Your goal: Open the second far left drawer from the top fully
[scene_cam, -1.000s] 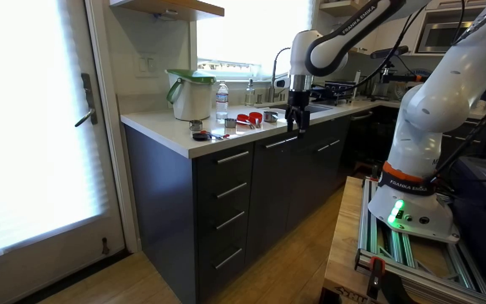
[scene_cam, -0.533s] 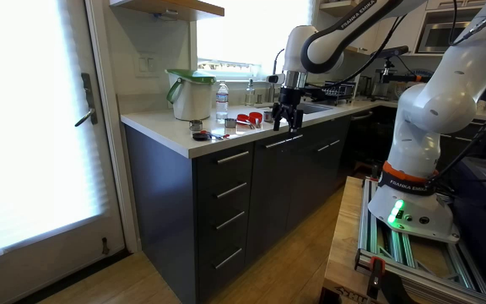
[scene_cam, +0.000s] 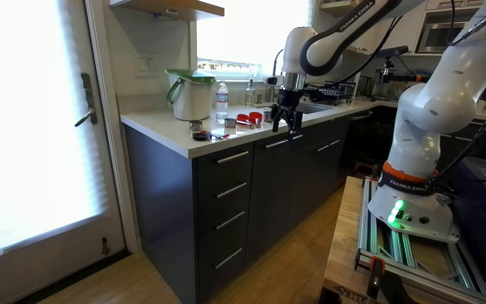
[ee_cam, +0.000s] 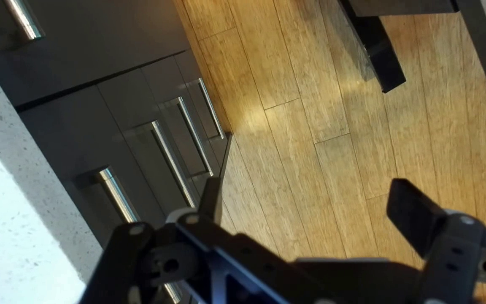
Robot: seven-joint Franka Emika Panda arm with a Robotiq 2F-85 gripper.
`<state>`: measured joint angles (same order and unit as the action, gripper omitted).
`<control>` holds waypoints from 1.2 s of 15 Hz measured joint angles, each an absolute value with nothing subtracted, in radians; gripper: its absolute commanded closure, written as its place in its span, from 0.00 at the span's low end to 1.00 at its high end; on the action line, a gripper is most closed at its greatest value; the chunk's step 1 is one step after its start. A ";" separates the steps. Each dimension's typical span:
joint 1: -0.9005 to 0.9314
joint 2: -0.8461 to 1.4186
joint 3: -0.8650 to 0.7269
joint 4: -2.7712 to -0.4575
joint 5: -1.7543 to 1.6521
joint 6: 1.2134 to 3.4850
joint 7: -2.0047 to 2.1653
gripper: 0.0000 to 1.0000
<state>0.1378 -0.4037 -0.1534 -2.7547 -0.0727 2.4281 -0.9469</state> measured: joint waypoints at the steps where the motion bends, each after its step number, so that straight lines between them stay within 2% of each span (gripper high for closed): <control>1: 0.138 -0.381 -0.147 -2.756 -0.073 2.446 -0.951 0.00; 9: 0.144 -0.153 -0.128 -2.757 -0.003 2.582 -1.065 0.00; 18: 0.143 -0.063 -0.115 -2.752 0.399 2.775 -1.658 0.00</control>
<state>0.1432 -0.0631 -0.1148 -2.7518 0.3987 2.7751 -1.6583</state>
